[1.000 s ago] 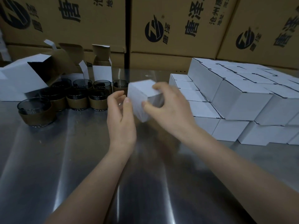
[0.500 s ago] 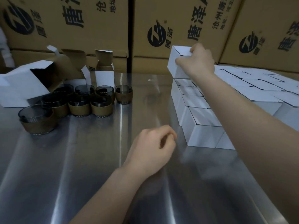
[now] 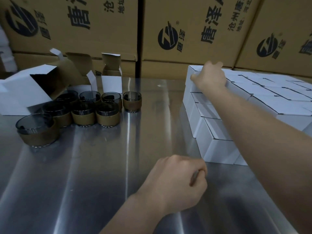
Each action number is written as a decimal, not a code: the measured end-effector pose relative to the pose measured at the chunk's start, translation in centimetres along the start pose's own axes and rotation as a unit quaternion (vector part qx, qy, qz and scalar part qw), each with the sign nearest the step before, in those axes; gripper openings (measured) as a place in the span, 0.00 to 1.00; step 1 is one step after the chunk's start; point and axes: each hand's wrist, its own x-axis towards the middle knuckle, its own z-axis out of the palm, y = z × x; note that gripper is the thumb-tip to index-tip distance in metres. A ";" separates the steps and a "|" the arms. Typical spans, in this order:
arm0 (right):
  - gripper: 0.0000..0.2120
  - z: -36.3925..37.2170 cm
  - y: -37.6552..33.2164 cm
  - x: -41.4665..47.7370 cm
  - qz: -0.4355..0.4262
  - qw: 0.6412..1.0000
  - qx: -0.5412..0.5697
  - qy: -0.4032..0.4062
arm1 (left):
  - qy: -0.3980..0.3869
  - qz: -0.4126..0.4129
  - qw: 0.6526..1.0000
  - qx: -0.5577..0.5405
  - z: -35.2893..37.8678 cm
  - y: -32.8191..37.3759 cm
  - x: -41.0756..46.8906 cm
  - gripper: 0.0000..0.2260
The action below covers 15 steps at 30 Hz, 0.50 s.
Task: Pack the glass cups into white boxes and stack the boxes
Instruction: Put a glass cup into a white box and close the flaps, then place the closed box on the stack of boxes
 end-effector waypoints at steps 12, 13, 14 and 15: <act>0.20 -0.8 -0.6 -0.6 -0.017 0.996 -0.085 -0.020 | -0.007 0.009 1.000 0.024 0.0 0.2 -0.1 0.07; 0.18 -0.9 -1.0 -0.9 -0.029 0.996 -0.085 -0.007 | -0.009 0.008 1.000 0.024 0.1 0.2 -0.1 0.07; 0.15 -1.1 -1.5 -1.4 -0.050 0.996 -0.076 0.010 | -0.010 0.007 1.000 0.022 0.1 0.3 -0.1 0.06; 0.11 -1.2 -2.3 -2.0 -0.076 0.995 -0.061 0.024 | -0.011 0.008 1.000 0.024 0.1 0.4 -0.1 0.05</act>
